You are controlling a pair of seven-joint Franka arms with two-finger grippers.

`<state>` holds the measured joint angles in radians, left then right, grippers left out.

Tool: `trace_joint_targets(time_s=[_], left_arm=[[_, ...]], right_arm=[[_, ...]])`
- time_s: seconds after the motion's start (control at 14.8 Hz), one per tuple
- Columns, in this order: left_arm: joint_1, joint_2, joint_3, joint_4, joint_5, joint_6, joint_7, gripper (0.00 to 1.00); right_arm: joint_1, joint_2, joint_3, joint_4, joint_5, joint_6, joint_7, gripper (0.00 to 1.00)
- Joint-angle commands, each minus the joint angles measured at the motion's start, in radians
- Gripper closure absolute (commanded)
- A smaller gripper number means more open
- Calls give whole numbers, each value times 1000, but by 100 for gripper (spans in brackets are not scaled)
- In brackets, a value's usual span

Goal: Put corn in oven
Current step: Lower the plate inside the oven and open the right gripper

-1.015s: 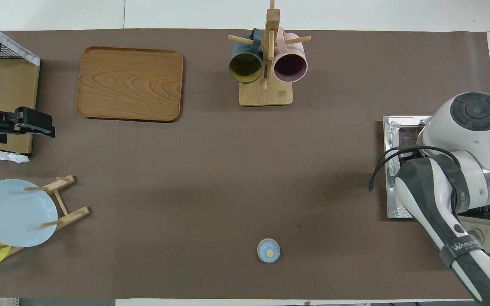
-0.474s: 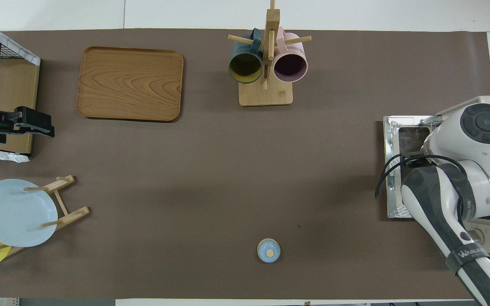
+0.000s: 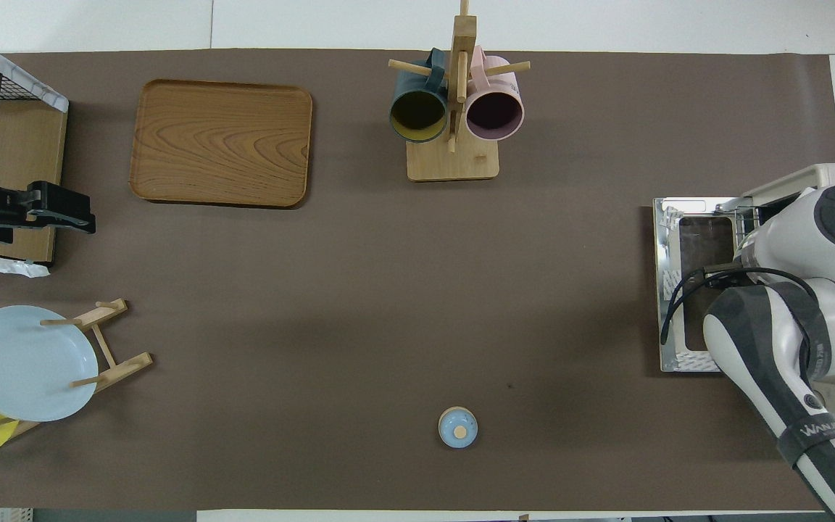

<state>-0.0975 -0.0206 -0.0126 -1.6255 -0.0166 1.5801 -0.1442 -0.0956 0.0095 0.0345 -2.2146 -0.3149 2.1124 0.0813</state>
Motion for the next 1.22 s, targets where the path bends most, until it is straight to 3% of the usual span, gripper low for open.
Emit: trace_joint_targets(time_s=[0.0,0.14,0.41,0.95,1.15], left_arm=[[-1,-2,3,3,-8,11,9,0],[-1,-4,2,1,-8,18,9,0],[-1,-1,0,1,-8,50,6,0],[-1,-1,0,1,-8,52,2,0],[-2,-1,0,1,-8,52,2,0]], right_arm=[[-52,-11,5,-34,-15,23,-60,100],[-50,-11,7,-33,-15,24,-60,96],[-38,-5,7,-17,-12,21,-60,64],[-24,-6,15,41,-9,-2,-74,44],[34,-7,15,108,-6,-101,-68,35]])
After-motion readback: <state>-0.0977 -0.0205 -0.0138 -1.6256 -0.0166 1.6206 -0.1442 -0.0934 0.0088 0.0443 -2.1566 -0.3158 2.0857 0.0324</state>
